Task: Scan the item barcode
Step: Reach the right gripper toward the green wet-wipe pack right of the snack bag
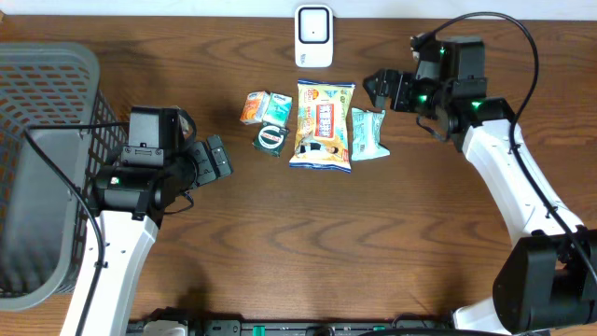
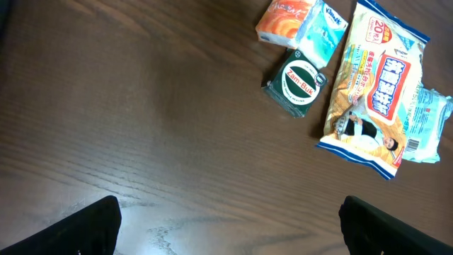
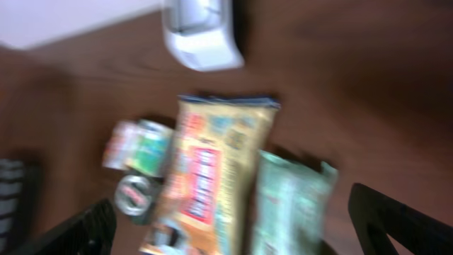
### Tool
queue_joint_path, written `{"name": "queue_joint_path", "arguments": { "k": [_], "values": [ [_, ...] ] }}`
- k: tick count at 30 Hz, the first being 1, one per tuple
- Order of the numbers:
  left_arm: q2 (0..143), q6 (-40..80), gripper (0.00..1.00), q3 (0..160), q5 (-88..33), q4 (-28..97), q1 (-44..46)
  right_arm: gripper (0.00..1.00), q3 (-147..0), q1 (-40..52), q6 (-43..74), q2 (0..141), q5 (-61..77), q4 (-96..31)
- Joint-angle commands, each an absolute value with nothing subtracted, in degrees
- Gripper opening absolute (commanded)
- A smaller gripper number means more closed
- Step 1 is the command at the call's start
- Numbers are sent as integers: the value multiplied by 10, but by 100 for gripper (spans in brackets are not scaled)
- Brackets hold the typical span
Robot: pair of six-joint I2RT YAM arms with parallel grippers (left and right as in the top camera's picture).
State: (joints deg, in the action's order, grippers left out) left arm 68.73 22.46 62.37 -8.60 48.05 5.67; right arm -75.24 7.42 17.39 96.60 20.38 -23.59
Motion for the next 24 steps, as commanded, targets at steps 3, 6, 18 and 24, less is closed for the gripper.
{"name": "queue_joint_path", "arguments": {
  "k": [3,6,18,24],
  "values": [
    [689,223,98,629,-79,482,53,99,-752,83,172,993,112,-294],
    [689,223,98,629,-79,482,53,99,-752,87,171,1011,113,-317],
    [689,223,98,629,-79,482,53,98,-752,95,184,1084,113,-304],
    [689,223,98,629,-79,482,53,87,-752,95,184,1108,113,-290]
  ]
}}
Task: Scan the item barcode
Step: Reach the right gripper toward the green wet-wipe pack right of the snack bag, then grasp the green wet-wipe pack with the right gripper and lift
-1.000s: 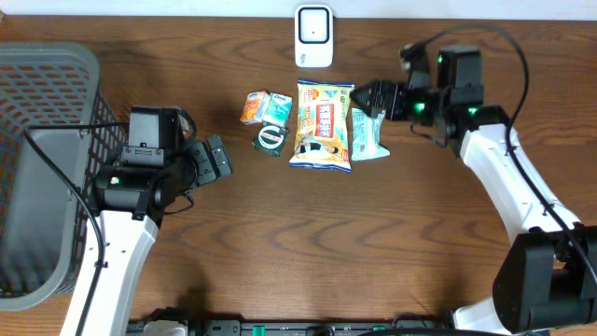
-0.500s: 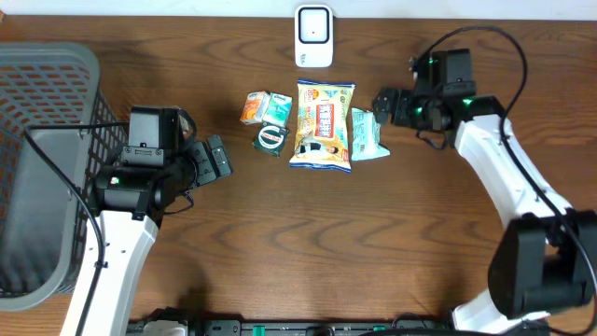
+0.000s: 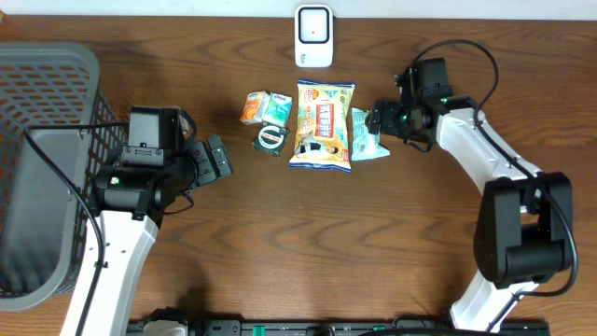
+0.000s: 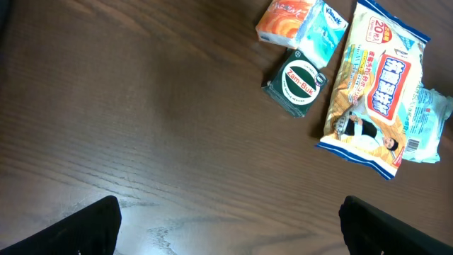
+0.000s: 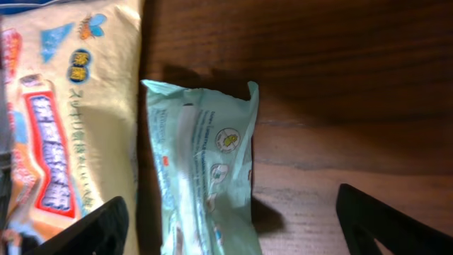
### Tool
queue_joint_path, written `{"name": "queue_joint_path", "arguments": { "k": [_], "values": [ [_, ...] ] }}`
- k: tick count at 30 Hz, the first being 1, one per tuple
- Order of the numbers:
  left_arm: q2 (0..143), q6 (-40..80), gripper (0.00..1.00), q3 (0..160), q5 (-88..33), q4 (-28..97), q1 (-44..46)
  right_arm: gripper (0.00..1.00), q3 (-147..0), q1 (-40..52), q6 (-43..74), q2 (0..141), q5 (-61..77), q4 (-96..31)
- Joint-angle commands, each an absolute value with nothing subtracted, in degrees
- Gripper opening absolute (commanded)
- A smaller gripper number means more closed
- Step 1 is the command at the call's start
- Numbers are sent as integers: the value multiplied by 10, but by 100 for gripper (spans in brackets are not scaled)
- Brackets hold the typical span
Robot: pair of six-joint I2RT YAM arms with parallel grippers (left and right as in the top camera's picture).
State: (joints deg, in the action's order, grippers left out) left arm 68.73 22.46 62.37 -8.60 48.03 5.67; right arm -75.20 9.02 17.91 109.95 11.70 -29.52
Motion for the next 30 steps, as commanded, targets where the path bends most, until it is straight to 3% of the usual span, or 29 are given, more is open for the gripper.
{"name": "queue_joint_path", "arguments": {
  "k": [1,5,11,12,21,27,30],
  "values": [
    [689,223,98,629,-79,482,53,88,-752,95,184,1112,113,-287],
    [689,223,98,629,-79,482,53,92,-752,95,174,1127,122,-281],
    [689,223,98,629,-79,482,53,81,-752,94,169,1149,146,-264],
    [689,223,98,629,-79,482,53,73,-752,94,166,1153,163,-261],
    [689,223,98,629,-79,482,53,42,-752,95,152,1182,171,-262],
    [689,223,98,629,-79,482,53,2,-752,95,152,1187,179,-278],
    [689,223,98,629,-79,482,53,1,-752,93,152,1183,199,-283]
  ]
}}
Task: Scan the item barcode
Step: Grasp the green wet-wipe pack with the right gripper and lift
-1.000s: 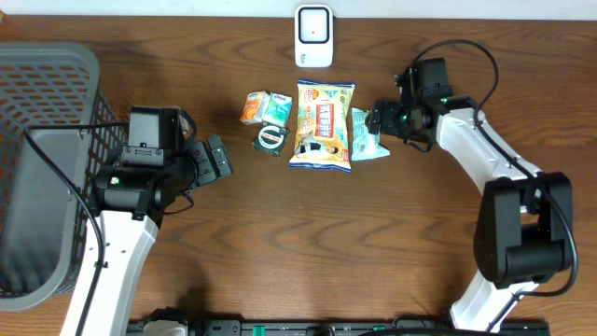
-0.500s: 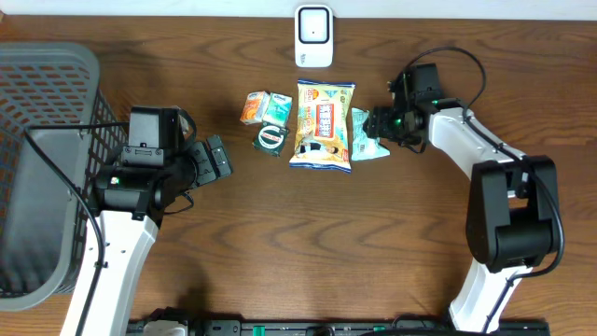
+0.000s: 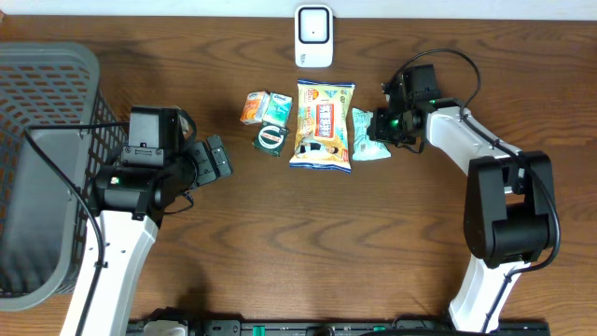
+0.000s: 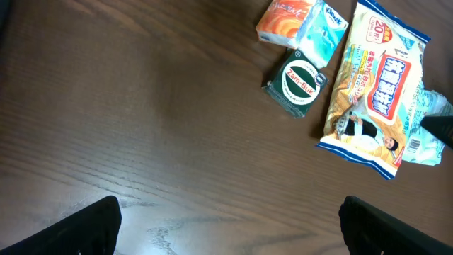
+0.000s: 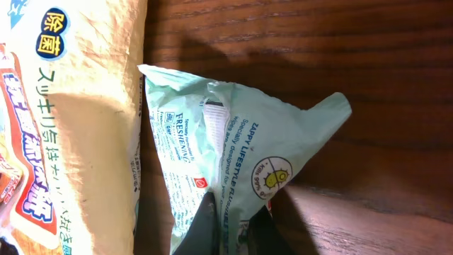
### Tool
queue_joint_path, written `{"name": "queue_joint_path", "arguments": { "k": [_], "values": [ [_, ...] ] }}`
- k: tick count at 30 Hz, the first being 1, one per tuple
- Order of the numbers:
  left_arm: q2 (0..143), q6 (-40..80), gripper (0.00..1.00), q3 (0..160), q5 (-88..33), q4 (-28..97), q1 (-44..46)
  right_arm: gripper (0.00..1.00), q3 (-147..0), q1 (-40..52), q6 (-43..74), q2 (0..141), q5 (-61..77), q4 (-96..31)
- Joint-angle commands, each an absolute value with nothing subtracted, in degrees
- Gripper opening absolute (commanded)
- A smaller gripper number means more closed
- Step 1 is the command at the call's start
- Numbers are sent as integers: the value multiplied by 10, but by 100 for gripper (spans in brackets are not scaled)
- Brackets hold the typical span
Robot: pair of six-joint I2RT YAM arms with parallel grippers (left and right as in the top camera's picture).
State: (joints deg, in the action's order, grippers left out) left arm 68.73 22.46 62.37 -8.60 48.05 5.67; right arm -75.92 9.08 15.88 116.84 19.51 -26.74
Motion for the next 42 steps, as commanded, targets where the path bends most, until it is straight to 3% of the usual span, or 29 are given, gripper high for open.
{"name": "queue_joint_path", "arguments": {
  "k": [1,20,21,22,24,25,28,34,42],
  "values": [
    [689,223,98,629,-79,482,53,1,-753,93,152,1180,204,-286],
    [689,223,98,629,-79,482,53,1,-753,82,137,1080,273,-314],
    [689,223,98,629,-79,482,53,4,-752,82,128,1082,265,-319],
    [689,223,97,629,-79,482,53,15,-752,83,124,1084,252,-324],
    [689,223,98,629,-79,482,53,52,-752,85,124,1091,223,-332],
    [689,223,98,629,-79,482,53,65,-752,85,124,1095,217,-332],
    [689,223,98,629,-79,482,53,84,-752,85,124,1105,213,-330],
    [689,223,98,629,-79,482,53,90,-752,85,125,1128,214,-319],
    [689,223,98,629,-79,482,53,79,-752,90,148,1191,273,-281]
  ]
}}
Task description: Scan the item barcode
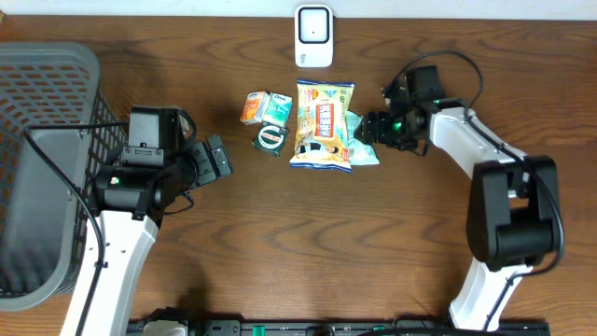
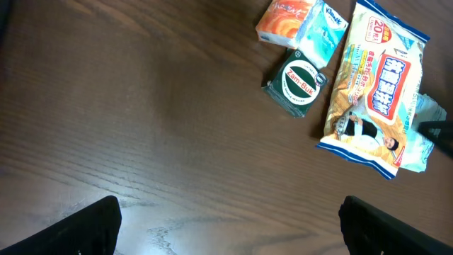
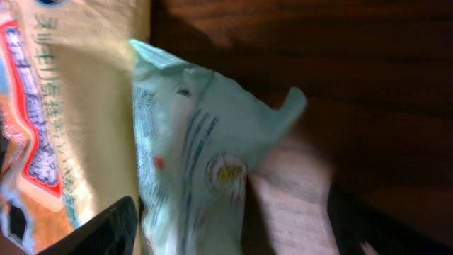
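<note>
A mint-green wipes packet (image 1: 360, 142) lies crumpled against the right edge of a large yellow pack (image 1: 322, 121). My right gripper (image 1: 375, 129) is low at the packet's right side. In the right wrist view the mint-green packet (image 3: 191, 163) lies between the spread fingers of my right gripper (image 3: 233, 230), which is open; the image is blurred. The white scanner (image 1: 313, 35) stands at the far edge. My left gripper (image 2: 226, 227) hovers open over bare wood, left of the items.
An orange packet (image 1: 253, 107), a teal tissue pack (image 1: 276, 109) and a green round tin (image 1: 270, 139) lie left of the yellow pack. A grey mesh basket (image 1: 47, 65) fills the left side. Bare wood lies in front of the items.
My right gripper was shut on the mint-green packet and now stands open around it. The packet sits a little further left, bunched against the yellow pack. The left arm has not moved.
My right gripper was open and high, right of the items. Then it was low and open over the mint-green packet. Then it was shut on the packet's edge. Now it is open again, with the packet pushed against the yellow pack. The left arm stayed still throughout.
</note>
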### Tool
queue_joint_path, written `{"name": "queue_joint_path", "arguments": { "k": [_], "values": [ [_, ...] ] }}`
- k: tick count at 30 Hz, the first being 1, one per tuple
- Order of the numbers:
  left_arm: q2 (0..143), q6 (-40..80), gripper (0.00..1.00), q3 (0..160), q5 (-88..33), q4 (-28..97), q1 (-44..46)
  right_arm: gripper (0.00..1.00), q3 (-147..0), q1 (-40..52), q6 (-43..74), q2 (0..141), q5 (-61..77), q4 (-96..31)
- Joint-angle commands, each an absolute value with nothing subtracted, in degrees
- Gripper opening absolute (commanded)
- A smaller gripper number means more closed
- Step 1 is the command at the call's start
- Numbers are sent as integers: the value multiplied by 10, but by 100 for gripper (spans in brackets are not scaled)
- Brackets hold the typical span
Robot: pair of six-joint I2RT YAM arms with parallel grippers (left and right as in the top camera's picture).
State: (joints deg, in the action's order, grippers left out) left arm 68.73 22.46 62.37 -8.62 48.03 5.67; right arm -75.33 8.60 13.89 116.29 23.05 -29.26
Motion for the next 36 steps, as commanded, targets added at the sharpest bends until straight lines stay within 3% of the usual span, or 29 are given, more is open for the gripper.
{"name": "queue_joint_path", "arguments": {
  "k": [1,4,7,8,10,11,19,28,36],
  "values": [
    [689,223,98,629,-79,482,53,77,-752,90,148,1199,288,-274],
    [689,223,98,629,-79,482,53,66,-752,92,161,1219,308,-258],
    [689,223,98,629,-79,482,53,43,-752,97,174,1233,308,-253],
    [689,223,98,629,-79,482,53,35,-752,99,176,1236,308,-252],
    [689,223,98,629,-79,482,53,5,-752,102,180,1237,308,-252],
    [689,223,98,629,-79,482,53,1,-752,102,181,1237,309,-252],
    [689,223,98,629,-79,482,53,1,-753,73,182,1210,392,-251],
    [689,223,98,629,-79,482,53,1,-753,7,140,1117,587,-249],
    [689,223,98,629,-79,482,53,1,-753,15,141,1046,651,-248]
  ]
}}
